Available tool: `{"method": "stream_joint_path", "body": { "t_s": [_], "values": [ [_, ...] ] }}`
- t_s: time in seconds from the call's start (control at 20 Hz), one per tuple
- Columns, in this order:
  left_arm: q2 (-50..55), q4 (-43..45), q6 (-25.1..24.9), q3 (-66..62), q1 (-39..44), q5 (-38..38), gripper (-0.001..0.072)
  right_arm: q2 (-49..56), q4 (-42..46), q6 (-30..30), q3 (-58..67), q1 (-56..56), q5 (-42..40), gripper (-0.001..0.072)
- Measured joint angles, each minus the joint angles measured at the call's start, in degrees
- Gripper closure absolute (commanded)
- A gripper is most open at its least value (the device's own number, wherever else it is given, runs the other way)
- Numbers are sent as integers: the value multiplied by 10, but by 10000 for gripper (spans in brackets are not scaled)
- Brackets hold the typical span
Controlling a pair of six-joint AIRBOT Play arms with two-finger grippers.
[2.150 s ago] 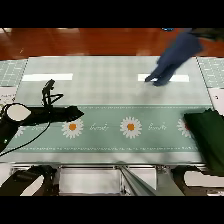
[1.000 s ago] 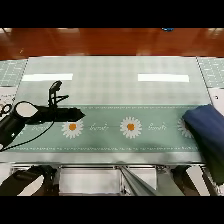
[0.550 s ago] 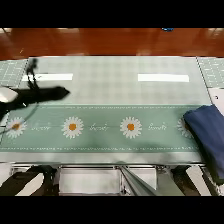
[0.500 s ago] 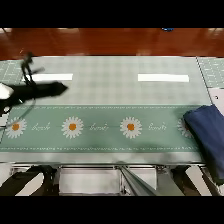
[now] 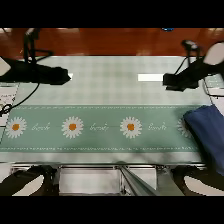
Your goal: Fold the shirts.
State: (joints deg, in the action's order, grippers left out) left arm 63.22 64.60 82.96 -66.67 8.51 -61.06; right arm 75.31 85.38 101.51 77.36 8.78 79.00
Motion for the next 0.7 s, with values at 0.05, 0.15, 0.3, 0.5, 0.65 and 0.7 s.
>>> {"method": "stream_joint_path", "body": {
  "t_s": [0.05,0.15,0.3,0.5,0.65,0.7],
  "values": [
    [4,10,7,12,1,-6,690,19,21,7,0,16,7,690],
    [11,23,16,26,0,-15,690,44,51,19,-1,37,13,689],
    [16,33,23,37,-2,-19,690,61,75,28,-1,51,14,689],
    [17,37,26,41,-2,-23,690,70,89,32,-2,58,17,689],
    [18,38,28,42,-2,-24,690,71,93,34,-2,59,17,689],
    [18,39,28,42,-2,-24,690,72,93,34,-2,60,17,689]
  ]
}}
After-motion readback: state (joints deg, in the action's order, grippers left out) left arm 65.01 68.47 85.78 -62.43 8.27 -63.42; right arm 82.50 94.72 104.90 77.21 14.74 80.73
